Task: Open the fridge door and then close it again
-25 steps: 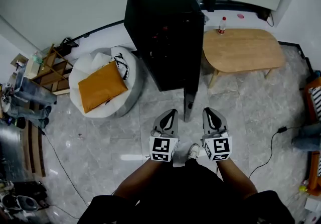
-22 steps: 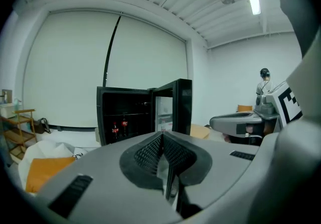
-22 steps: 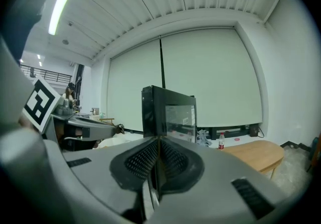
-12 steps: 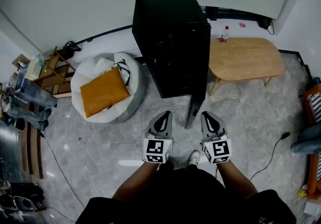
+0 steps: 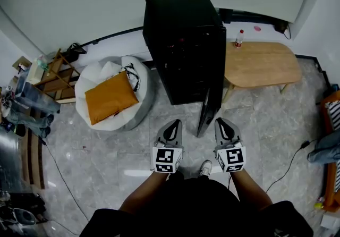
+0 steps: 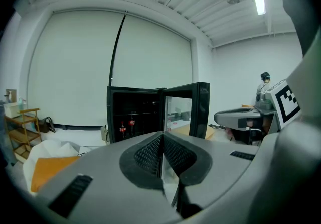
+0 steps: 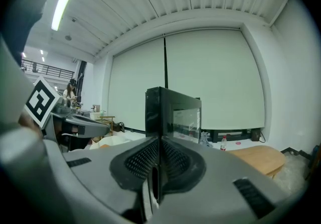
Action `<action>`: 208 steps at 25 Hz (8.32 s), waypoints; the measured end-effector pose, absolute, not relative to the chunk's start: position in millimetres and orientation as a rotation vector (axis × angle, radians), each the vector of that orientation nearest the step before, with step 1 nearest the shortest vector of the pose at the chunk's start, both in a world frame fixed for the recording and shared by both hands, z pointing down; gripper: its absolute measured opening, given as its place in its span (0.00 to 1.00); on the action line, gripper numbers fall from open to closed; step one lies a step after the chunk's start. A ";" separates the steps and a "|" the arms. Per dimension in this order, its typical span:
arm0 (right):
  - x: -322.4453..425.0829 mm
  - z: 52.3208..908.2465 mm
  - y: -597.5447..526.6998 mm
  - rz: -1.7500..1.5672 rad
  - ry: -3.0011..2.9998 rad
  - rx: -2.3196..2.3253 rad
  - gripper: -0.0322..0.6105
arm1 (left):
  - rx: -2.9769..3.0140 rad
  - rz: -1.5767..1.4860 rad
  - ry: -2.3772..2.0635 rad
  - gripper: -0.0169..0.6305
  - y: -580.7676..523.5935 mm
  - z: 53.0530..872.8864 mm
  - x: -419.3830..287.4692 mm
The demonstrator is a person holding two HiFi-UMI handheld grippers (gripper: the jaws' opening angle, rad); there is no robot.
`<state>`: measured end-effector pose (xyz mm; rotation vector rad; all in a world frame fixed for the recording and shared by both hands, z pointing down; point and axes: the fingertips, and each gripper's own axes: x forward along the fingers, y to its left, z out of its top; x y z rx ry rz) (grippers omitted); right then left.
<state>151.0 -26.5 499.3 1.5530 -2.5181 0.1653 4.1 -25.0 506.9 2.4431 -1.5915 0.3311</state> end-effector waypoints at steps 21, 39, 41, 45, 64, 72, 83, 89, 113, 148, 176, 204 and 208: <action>131.8 502.2 -45.5 0.176 -2.563 1.483 0.32 | 2.376 0.416 -1.642 0.06 -29.5 524.1 -23.5; 126.8 505.8 -57.2 0.131 -2.505 1.561 0.32 | 2.316 0.388 -1.686 0.06 -26.1 527.9 -57.1; 123.9 506.6 -57.6 0.129 -2.503 1.563 0.32 | 2.315 0.389 -1.690 0.06 -25.9 529.2 -60.6; 116.9 506.3 -60.8 0.129 -2.500 1.556 0.31 | 2.300 0.385 -1.673 0.06 -26.5 530.6 -65.5; 69.2 508.4 -80.1 0.114 -2.465 1.612 0.30 | 2.427 0.333 -1.584 0.06 -47.2 512.6 -91.7; 46.3 507.9 -92.8 0.108 -2.437 1.654 0.30 | 2.501 0.337 -1.498 0.06 -50.0 512.2 -110.7; 13.3 507.4 -115.7 0.109 -2.469 1.597 0.29 | 2.530 0.312 -1.491 0.06 -72.3 506.8 -124.6; -6.0 506.2 -126.1 0.089 -2.523 1.488 0.29 | 2.487 0.335 -1.549 0.06 -93.8 507.2 -136.6; -39.0 511.4 -183.6 0.091 -2.638 1.323 0.08 | 2.331 0.372 -1.694 0.06 -145.9 523.7 -166.3; -91.6 510.8 -274.4 0.067 -2.680 1.269 0.08 | 2.289 0.367 -1.780 0.06 -185.7 522.9 -172.2; -113.5 517.0 -345.7 0.047 -2.666 1.253 0.08 | 2.217 0.410 -1.862 0.06 -203.6 524.6 -207.3; -57.5 498.4 -252.7 0.033 -2.645 1.315 0.08 | 2.335 0.344 -1.801 0.06 -155.5 492.9 -196.7; -50.0 487.4 -205.9 -0.005 -2.620 1.355 0.08 | 2.384 0.314 -1.758 0.06 -135.8 489.5 -188.9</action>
